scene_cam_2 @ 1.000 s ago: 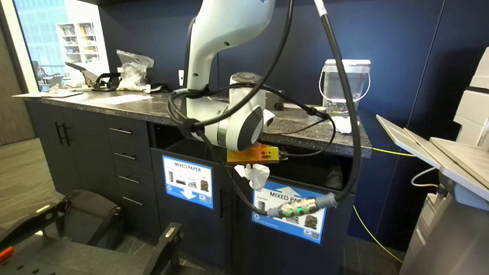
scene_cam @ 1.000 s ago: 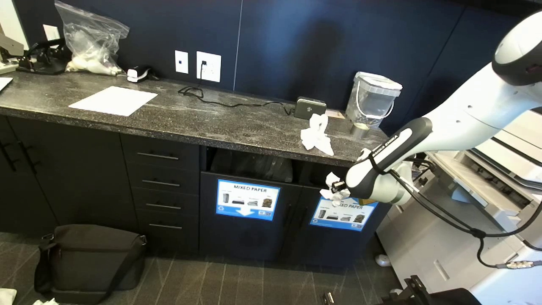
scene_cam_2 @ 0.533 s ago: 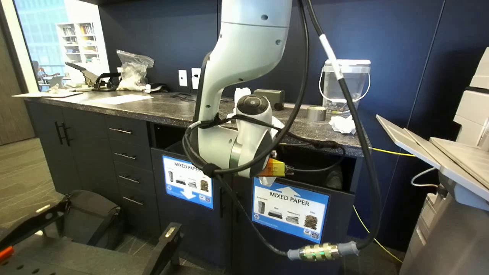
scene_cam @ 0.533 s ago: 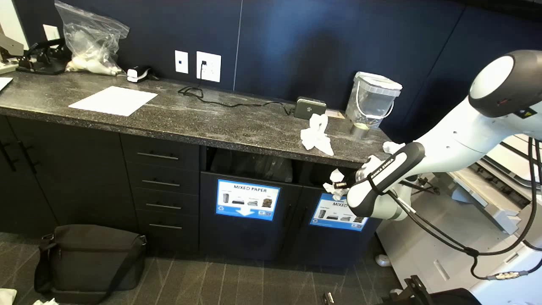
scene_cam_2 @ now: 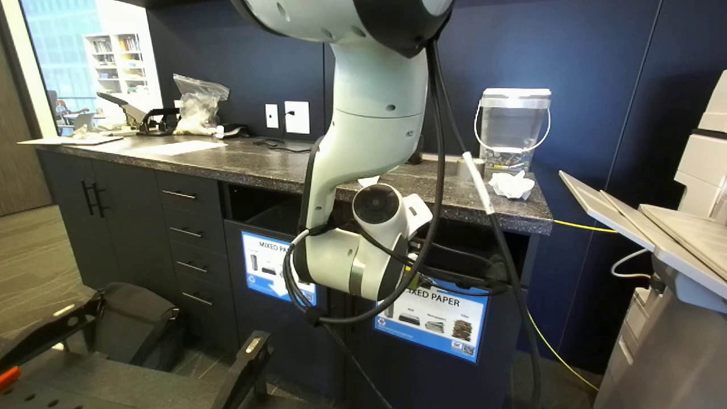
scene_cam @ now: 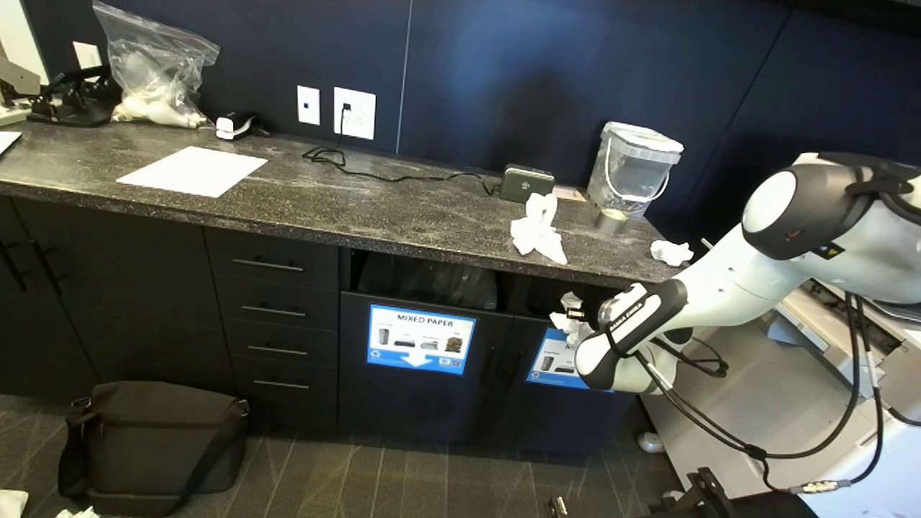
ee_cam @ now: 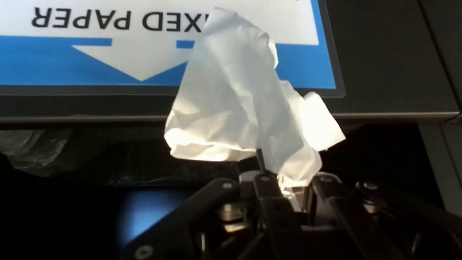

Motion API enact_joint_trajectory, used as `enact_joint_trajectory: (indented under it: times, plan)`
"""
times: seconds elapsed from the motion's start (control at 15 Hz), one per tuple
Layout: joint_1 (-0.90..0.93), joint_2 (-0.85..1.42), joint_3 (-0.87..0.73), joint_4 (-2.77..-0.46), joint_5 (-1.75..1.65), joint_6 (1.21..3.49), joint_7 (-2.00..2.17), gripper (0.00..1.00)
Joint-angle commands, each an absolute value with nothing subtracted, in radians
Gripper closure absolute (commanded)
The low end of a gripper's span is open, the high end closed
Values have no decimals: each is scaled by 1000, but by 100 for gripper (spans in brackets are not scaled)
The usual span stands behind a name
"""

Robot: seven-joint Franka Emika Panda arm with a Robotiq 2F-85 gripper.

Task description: Put the tissues inside the rubbish bin.

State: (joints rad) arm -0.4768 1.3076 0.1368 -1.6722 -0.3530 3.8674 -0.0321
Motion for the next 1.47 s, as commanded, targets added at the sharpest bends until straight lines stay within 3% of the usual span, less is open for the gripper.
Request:
enact_joint_trajectory:
  times: [0.0,0.67,0.73,1.4]
  plan:
    - [-421,1413,115,-1498,-297,3975,60,81]
    - [-326,1567,67,-1224,-167,4097,146,80]
    - [-322,1487,60,-1335,-143,4130,149,79]
    - [-272,1497,44,-1329,-75,4048,159,81]
